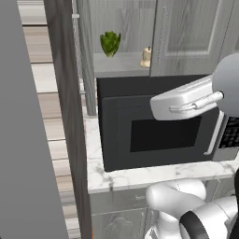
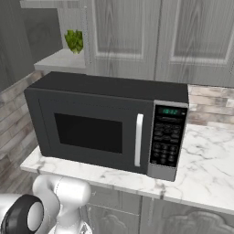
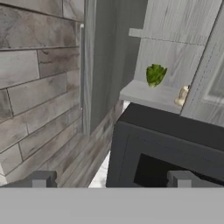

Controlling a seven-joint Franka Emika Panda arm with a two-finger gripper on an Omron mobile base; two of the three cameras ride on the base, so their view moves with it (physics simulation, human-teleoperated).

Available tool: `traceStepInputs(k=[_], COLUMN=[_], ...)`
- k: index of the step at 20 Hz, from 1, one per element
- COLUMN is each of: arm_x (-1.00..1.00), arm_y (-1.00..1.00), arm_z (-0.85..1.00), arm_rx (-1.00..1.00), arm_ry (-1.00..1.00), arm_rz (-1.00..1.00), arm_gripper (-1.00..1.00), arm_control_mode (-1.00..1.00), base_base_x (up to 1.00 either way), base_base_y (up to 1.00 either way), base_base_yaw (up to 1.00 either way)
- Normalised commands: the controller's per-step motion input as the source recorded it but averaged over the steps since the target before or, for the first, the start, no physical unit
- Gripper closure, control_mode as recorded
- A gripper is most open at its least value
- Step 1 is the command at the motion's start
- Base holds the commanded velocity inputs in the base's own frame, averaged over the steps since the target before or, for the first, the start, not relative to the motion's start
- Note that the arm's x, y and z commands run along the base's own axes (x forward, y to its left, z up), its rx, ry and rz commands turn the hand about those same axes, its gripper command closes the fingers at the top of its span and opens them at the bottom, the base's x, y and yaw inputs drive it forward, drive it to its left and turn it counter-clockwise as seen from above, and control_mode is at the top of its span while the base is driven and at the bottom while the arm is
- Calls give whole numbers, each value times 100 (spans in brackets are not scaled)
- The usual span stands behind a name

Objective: Pick the candle and candle from the dining table and place them in the open cabinet. Close the cabinet after placing the objects.

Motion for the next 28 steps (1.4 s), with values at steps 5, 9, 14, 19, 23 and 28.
traceStepInputs(k=[5,9,14,19,23,28], arm_x=[3,6,1,4,26,41], arm_y=[14,10,6,4,0,0], arm_z=[0,0,0,0,0,-1], arm_rx=[0,0,0,0,0,0], arm_ry=[6,4,0,0,0,0], arm_rz=[2,4,5,5,4,3], arm_gripper=[-100,-100,-100,-100,-100,-100], arm_control_mode=[-100,-100,-100,-100,-100,-100], base_base_x=[0,0,0,0,0,0], base_base_y=[0,0,0,0,0,0], base_base_yaw=[0,0,0,0,0,0])
